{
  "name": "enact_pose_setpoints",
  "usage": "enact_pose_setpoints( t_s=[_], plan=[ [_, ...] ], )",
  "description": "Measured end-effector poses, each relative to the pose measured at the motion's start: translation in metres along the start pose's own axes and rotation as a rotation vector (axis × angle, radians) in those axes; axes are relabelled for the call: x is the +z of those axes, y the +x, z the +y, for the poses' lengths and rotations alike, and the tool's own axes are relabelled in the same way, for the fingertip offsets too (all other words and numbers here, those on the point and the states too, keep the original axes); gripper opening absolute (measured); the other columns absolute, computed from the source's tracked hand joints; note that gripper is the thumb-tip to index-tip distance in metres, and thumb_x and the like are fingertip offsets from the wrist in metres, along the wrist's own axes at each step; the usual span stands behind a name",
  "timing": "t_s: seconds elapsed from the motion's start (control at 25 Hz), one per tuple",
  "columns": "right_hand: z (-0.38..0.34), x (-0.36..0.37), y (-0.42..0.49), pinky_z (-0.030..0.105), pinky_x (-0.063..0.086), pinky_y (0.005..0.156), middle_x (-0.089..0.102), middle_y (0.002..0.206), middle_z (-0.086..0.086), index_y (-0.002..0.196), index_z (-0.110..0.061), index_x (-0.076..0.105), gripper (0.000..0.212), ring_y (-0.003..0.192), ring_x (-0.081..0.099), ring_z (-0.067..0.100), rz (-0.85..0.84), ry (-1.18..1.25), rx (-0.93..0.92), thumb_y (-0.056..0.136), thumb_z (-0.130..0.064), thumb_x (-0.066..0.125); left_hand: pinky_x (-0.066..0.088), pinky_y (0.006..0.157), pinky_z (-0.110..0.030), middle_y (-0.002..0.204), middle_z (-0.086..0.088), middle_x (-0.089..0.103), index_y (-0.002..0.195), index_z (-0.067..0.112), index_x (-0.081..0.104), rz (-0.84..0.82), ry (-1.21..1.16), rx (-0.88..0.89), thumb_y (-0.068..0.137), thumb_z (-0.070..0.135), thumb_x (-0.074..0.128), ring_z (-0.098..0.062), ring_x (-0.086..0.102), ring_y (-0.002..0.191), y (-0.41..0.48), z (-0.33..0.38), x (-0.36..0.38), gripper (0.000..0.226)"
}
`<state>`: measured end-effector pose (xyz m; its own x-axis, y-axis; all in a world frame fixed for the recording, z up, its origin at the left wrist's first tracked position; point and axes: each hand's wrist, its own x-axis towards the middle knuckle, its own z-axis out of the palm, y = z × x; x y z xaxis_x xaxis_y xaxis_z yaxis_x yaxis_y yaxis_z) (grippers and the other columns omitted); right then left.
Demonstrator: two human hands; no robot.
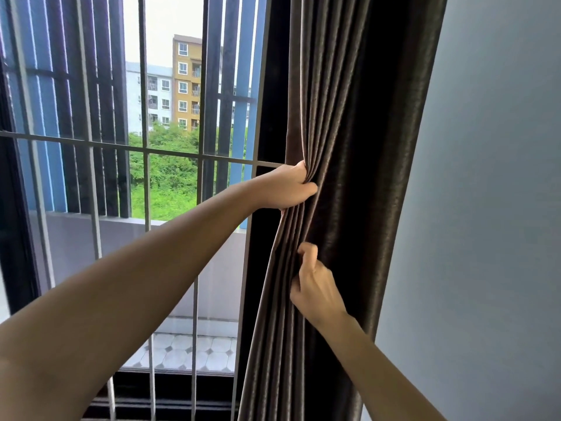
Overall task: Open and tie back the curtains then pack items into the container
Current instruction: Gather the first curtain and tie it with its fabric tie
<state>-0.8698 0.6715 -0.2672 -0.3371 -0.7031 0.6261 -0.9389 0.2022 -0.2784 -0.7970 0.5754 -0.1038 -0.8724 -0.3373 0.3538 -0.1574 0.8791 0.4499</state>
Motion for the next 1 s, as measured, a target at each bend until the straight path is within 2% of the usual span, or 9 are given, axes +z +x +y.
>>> enact_pose_setpoints(
  t_s=[0.16,0.24,0.32,0.36,0.44,0.52,0.6,0.76,1.0],
  plan=[
    [-0.019,0.007,-0.011,0.030,0.049,0.065,0.057,0.102,0.015,0.122,-0.008,0.029,0.042,0.079,0.057,0.023,-0.080,0.006,0.083,0.082,-0.003,0.045,0.039,0.054,-0.021,0.101,-0.017,0.058,0.125,-0.002,0.038,0.072,0.090,0.022,0.089,0.043,0.053,-0.021,0.061,0.080,0.002,0.003,0.011,0.059],
    [-0.021,-0.003,-0.021,0.033,0.050,0.073,0.061,0.102,0.011,0.117,-0.011,0.035,0.038,0.085,0.059,0.023,-0.050,0.039,0.079,0.082,-0.012,0.051,0.034,0.051,-0.022,0.094,-0.020,0.056,0.116,-0.003,0.039,0.069,0.118,0.031,0.092,0.028,0.049,-0.020,0.055,0.068,0.003,0.001,0.009,0.040],
    [-0.010,-0.019,-0.015,0.037,0.045,0.097,0.062,0.108,0.008,0.110,-0.012,0.045,0.036,0.100,0.059,0.023,0.366,-0.039,0.025,0.079,-0.023,0.061,0.033,0.049,-0.022,0.078,-0.009,0.048,0.100,0.002,0.040,0.056,0.097,0.028,0.092,0.019,0.045,-0.012,0.043,0.056,0.000,-0.001,0.005,0.019],
    [-0.003,-0.032,-0.005,0.036,0.031,0.111,0.058,0.121,0.009,0.113,-0.012,0.047,0.042,0.114,0.054,0.023,0.591,-0.068,0.056,0.077,-0.027,0.063,0.032,0.048,-0.022,0.073,-0.005,0.045,0.099,0.003,0.040,0.045,0.079,0.032,0.092,0.017,0.044,-0.011,0.040,0.053,-0.002,0.000,0.003,0.016],
    [0.005,-0.070,0.020,0.034,0.007,0.119,0.033,0.149,0.012,0.134,-0.010,0.035,0.067,0.137,0.031,0.024,0.788,0.005,0.253,0.078,-0.032,0.065,0.031,0.047,-0.021,0.067,0.000,0.040,0.099,0.005,0.040,0.036,0.051,0.062,0.093,0.016,0.043,-0.009,0.037,0.052,-0.005,0.002,0.003,0.013],
    [0.009,-0.104,0.043,0.039,0.021,0.115,0.026,0.153,0.011,0.148,-0.014,0.012,0.087,0.137,0.033,0.027,0.684,0.209,0.469,0.082,-0.025,0.068,0.031,0.048,-0.020,0.066,0.001,0.039,0.095,0.008,0.038,0.032,0.045,0.083,0.093,0.016,0.043,-0.009,0.036,0.053,-0.007,0.004,0.004,0.009],
    [0.008,-0.112,0.049,0.040,0.041,0.102,0.049,0.137,0.013,0.149,-0.018,0.010,0.080,0.120,0.052,0.032,0.504,0.234,0.547,0.087,-0.010,0.059,0.032,0.049,-0.021,0.067,0.001,0.038,0.095,0.008,0.038,0.027,0.042,0.090,0.093,0.016,0.043,-0.010,0.035,0.053,-0.007,0.005,0.005,0.010],
    [0.003,-0.076,0.026,0.038,0.048,0.094,0.064,0.115,0.011,0.143,-0.015,0.035,0.056,0.103,0.062,0.031,0.272,0.121,0.410,0.091,0.002,0.048,0.030,0.042,-0.013,0.067,0.003,0.039,0.093,0.010,0.035,0.033,0.058,0.090,0.094,0.017,0.043,-0.007,0.037,0.053,-0.007,0.007,0.004,0.011],
    [0.004,-0.045,-0.002,0.031,0.055,0.075,0.060,0.090,-0.001,0.147,-0.022,0.023,0.077,0.079,0.062,0.016,-0.114,0.303,0.204,0.080,0.007,0.051,0.031,0.036,-0.012,0.066,0.000,0.041,0.105,0.006,0.037,-0.008,0.041,0.049,0.096,0.017,0.043,-0.009,0.039,0.051,-0.006,0.010,0.003,0.016]
  ],
)
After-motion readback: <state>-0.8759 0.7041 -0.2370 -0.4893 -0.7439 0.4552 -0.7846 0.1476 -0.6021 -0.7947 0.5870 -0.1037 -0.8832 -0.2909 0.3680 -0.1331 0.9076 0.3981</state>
